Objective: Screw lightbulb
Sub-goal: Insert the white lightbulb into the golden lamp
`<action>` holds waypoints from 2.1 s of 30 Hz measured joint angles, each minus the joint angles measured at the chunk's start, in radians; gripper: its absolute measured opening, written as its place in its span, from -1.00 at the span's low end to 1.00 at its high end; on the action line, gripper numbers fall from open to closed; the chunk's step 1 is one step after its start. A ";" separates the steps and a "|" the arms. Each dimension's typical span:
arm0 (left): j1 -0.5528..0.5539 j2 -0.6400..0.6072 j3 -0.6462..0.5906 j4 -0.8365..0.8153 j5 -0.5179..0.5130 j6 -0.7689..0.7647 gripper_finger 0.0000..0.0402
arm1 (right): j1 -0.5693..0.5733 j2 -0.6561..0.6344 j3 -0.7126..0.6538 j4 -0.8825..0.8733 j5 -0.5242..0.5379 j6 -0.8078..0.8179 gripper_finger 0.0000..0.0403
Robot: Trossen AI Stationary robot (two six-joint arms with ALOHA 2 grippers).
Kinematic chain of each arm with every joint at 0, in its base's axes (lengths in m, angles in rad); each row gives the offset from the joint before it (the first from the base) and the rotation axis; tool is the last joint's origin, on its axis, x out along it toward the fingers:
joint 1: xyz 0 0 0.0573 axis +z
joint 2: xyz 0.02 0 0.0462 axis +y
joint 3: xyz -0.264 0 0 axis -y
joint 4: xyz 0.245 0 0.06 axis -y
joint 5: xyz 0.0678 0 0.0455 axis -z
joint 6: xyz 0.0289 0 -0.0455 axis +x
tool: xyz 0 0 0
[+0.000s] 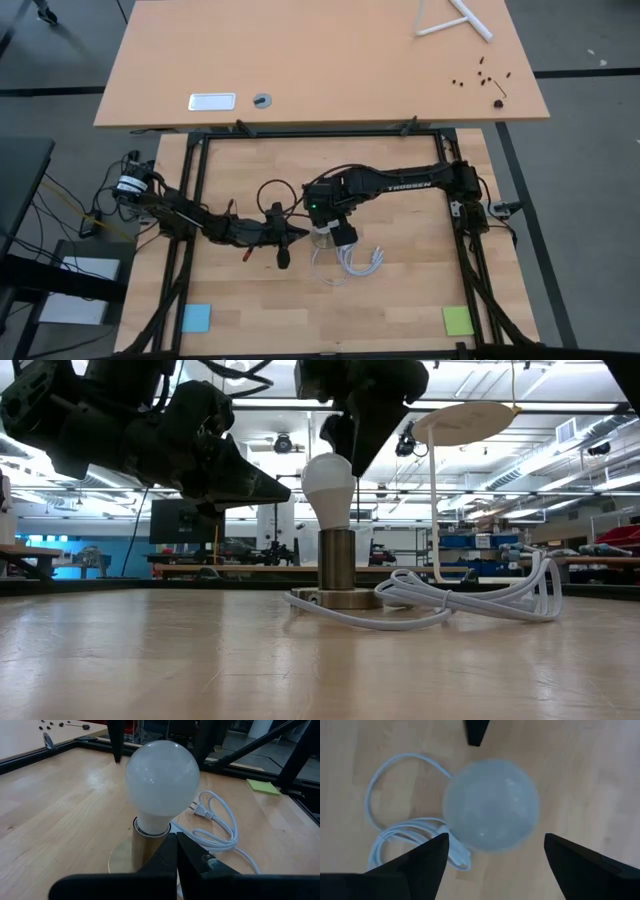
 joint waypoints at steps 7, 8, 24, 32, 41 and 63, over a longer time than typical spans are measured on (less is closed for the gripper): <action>0.000 0.000 0.000 0.001 0.000 0.000 -0.98 | 0.019 -0.003 0.057 -0.032 0.042 0.025 0.79; 0.000 0.000 0.000 0.001 0.000 0.000 -0.98 | 0.019 -0.003 0.059 -0.032 0.038 0.025 0.80; 0.000 0.000 0.000 0.000 0.000 0.000 -0.98 | 0.052 -0.003 0.060 -0.078 0.027 -0.037 0.86; 0.000 0.000 0.000 0.000 0.000 0.000 -0.98 | 0.070 -0.003 0.060 -0.076 0.029 -0.086 0.86; 0.007 0.000 0.000 0.000 0.000 -0.003 -0.98 | 0.074 -0.003 0.060 -0.134 0.169 -0.104 0.85; 0.016 0.000 0.000 -0.005 -0.017 -0.001 -0.98 | -0.003 -0.112 0.034 -0.197 0.178 -0.024 -0.53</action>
